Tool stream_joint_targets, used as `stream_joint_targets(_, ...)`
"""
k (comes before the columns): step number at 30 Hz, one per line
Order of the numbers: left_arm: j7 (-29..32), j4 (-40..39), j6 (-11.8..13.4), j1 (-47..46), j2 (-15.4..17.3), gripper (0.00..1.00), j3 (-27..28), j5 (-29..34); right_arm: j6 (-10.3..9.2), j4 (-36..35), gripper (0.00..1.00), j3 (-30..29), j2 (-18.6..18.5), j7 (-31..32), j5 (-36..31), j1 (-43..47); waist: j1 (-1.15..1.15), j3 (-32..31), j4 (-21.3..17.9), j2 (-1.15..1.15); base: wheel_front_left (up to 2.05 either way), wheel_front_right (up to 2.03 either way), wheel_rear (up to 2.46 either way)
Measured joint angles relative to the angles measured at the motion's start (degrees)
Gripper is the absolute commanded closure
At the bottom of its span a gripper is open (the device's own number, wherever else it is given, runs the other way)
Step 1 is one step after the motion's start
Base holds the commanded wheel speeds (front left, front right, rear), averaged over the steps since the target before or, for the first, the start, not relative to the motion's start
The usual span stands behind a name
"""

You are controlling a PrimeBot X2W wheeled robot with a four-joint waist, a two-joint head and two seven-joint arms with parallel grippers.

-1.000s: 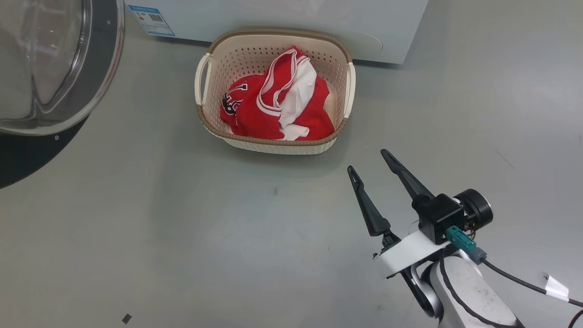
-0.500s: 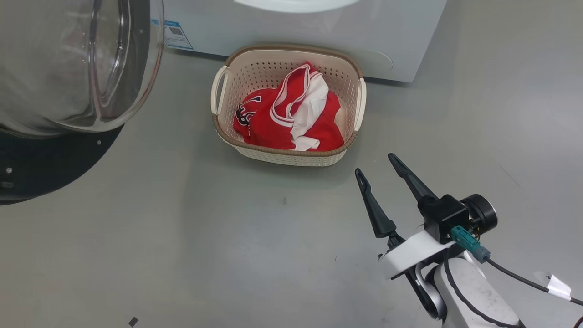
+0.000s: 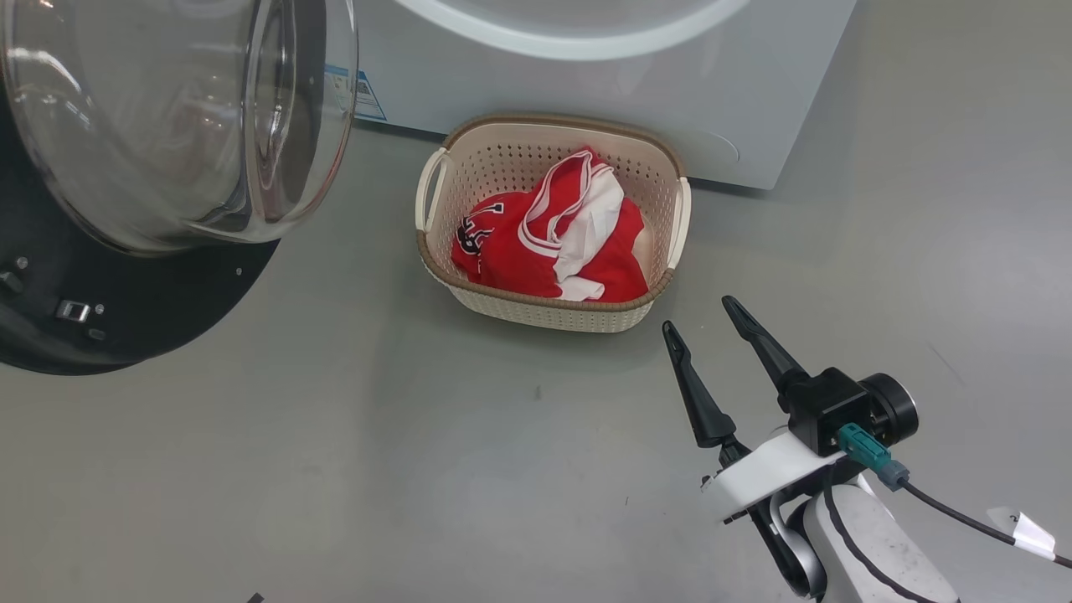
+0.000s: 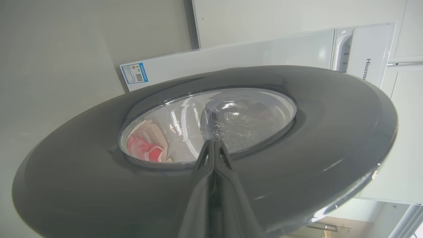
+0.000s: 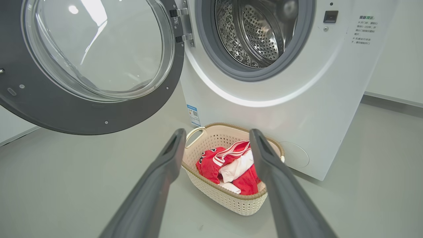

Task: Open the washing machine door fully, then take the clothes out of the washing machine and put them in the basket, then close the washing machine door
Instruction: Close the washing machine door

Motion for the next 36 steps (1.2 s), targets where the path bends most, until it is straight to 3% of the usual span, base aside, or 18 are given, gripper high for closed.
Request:
stream_joint_targets(14,4.9,-4.4,-1.5,3.0,-4.8,1.00,-3.1,0.0,0.52,0.2,0.00,0.2,0.3,0.0,0.5,0.3,0.00,-1.9,0.5,0.00,0.00,0.00,0.00)
stream_joint_targets(36,5.8,-12.4,-2.4,8.9,-14.7,1.00,-5.2,-1.0,0.53,-0.5,0.00,0.2,0.5,0.0,0.8,1.2,0.00,-3.3,-0.7,0.00,0.00,0.00,0.00)
